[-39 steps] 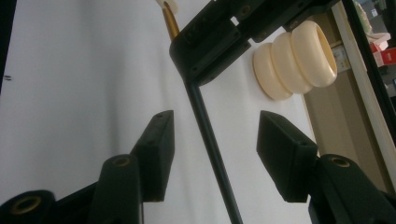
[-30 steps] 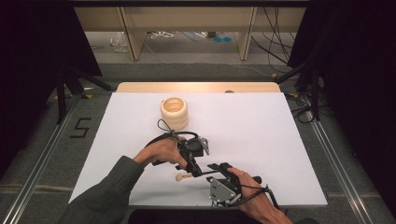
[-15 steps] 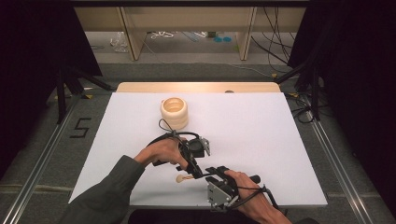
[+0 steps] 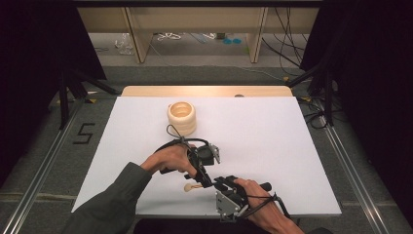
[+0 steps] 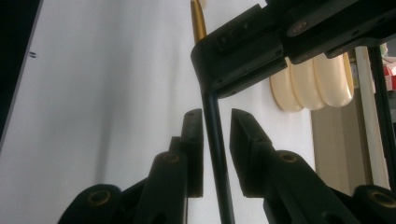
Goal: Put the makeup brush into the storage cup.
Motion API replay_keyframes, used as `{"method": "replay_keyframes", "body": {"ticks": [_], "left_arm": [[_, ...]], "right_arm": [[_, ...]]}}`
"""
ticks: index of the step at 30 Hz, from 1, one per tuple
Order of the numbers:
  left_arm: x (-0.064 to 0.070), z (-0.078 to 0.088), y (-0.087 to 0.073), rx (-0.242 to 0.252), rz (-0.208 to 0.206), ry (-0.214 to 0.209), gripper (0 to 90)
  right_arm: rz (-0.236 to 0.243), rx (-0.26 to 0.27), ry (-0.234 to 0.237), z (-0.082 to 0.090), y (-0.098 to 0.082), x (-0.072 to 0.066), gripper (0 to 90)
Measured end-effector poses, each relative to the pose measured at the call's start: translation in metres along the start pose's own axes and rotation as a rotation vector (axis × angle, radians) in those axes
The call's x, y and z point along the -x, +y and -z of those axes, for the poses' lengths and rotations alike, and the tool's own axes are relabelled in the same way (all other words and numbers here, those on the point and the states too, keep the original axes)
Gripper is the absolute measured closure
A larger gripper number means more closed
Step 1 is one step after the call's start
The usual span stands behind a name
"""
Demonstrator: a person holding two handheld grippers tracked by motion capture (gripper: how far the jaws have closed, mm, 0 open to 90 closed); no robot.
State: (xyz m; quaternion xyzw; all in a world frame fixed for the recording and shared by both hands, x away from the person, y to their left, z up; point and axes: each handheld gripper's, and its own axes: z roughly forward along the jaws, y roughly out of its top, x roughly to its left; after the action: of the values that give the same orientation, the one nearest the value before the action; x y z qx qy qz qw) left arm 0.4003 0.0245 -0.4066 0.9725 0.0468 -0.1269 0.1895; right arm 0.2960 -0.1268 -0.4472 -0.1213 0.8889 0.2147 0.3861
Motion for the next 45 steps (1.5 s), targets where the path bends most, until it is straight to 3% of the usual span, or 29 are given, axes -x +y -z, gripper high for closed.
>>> {"method": "replay_keyframes", "body": {"ticks": [3, 14, 15, 18, 19, 22, 28, 30, 34, 37, 39, 42, 43, 44, 45], "left_arm": [[0.002, -0.001, 0.0, 0.008, 0.019, -0.005, 83.0], [0.002, -0.001, 0.001, -0.003, 0.011, -0.014, 83.0], [0.002, -0.001, 0.001, -0.001, 0.013, -0.013, 83.0], [0.003, -0.001, 0.001, -0.013, 0.006, -0.012, 83.0], [0.003, -0.001, 0.001, -0.015, 0.013, -0.017, 83.0], [0.002, -0.001, 0.001, -0.014, 0.021, -0.024, 82.9], [0.002, 0.002, 0.0, 0.01, 0.031, -0.009, 79.6], [0.004, 0.005, -0.001, 0.033, 0.03, -0.011, 74.3], [0.007, 0.016, -0.004, 0.081, 0.022, 0.039, 64.2], [0.01, 0.022, -0.009, 0.166, 0.038, 0.103, 52.2], [0.01, 0.029, -0.014, 0.187, 0.033, 0.126, 48.9], [0.011, 0.034, -0.024, 0.24, 0.062, 0.172, 43.7], [0.012, 0.037, -0.028, 0.259, 0.072, 0.194, 42.4], [0.012, 0.039, -0.033, 0.291, 0.071, 0.214, 40.8], [0.013, 0.042, -0.037, 0.32, 0.083, 0.227, 39.1]], "right_arm": [[0.003, -0.001, 0.003, 0.0, 0.0, 0.0, 77.7], [0.046, 0.004, 0.036, -0.001, 0.0, 0.0, 83.8], [0.033, -0.006, 0.026, 0.0, 0.001, -0.001, 84.1], [0.068, 0.005, 0.037, -0.001, 0.001, 0.0, 84.3], [0.05, -0.007, 0.029, 0.0, 0.001, -0.001, 84.3], [0.056, -0.007, 0.03, 0.0, 0.001, -0.001, 84.4], [0.016, -0.003, 0.05, 0.0, -0.002, 0.0, 84.4], [0.0, -0.007, 0.048, 0.0, -0.003, 0.0, 84.5], [-0.041, -0.008, 0.046, 0.002, -0.006, 0.003, 84.5], [-0.055, 0.003, 0.06, 0.002, -0.012, 0.007, 84.5], [-0.086, 0.006, 0.05, 0.002, -0.016, 0.009, 84.5], [-0.136, 0.018, 0.043, 0.004, -0.022, 0.014, 84.5], [-0.145, 0.025, 0.051, 0.004, -0.025, 0.015, 84.5], [-0.124, 0.043, 0.036, 0.003, -0.026, 0.019, 84.5], [-0.145, 0.05, 0.041, 0.003, -0.028, 0.02, 84.5]]}}
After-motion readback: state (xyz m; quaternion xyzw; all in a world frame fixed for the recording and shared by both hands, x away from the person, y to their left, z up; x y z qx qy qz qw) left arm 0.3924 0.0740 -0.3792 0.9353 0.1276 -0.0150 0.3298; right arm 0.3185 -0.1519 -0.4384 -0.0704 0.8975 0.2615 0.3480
